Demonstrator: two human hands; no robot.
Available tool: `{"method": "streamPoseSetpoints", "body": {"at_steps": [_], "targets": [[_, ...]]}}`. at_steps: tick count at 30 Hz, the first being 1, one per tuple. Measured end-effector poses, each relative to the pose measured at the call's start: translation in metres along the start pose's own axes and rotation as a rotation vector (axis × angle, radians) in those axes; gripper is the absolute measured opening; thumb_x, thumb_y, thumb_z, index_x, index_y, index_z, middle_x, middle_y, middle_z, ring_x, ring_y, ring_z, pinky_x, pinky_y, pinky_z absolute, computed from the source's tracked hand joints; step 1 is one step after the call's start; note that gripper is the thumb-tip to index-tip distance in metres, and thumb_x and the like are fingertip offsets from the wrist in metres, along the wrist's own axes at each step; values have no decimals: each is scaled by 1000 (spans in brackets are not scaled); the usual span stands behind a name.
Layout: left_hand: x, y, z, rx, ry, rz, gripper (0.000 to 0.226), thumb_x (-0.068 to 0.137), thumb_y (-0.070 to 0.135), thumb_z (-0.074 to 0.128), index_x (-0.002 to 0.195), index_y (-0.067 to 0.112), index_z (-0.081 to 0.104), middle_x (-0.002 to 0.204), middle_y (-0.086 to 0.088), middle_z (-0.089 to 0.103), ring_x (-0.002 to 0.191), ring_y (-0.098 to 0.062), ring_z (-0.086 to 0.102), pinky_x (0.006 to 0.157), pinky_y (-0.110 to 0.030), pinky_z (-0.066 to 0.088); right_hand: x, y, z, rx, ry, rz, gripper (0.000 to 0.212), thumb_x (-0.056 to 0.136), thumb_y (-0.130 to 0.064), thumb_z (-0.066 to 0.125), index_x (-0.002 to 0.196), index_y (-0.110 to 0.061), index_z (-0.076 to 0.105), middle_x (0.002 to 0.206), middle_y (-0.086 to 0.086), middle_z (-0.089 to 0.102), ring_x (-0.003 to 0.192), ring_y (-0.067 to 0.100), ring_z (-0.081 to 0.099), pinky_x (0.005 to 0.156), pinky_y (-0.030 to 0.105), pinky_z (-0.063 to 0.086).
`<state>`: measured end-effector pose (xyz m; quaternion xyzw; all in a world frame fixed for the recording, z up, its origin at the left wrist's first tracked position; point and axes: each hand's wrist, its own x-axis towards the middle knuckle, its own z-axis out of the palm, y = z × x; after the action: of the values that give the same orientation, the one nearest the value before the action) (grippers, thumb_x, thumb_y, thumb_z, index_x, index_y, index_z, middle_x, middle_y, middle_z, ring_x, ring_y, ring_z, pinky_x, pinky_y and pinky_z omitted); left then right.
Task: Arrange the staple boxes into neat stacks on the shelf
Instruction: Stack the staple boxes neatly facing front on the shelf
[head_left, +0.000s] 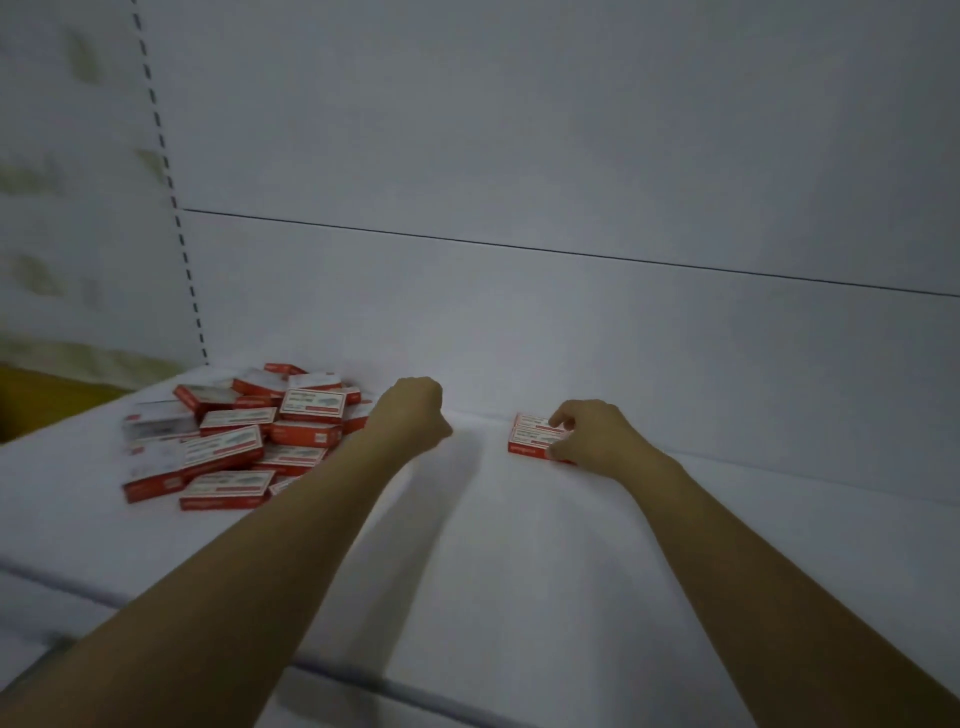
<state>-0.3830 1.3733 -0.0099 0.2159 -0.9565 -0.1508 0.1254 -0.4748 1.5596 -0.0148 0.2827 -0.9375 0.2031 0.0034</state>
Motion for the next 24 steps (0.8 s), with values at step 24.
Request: {"method": "streamPoseSetpoints", "body": {"at_steps": [24], "targets": [[-121,-134,-81,56,205,-332,31,87,19,61,117,8,62,116,-9,64,103,-25,59,84,-29,46,-25,-172,69,19,-390,-506,49,82,-17,67,128,-20,52,131,-1,55,118,17,51,92,21,36]]}}
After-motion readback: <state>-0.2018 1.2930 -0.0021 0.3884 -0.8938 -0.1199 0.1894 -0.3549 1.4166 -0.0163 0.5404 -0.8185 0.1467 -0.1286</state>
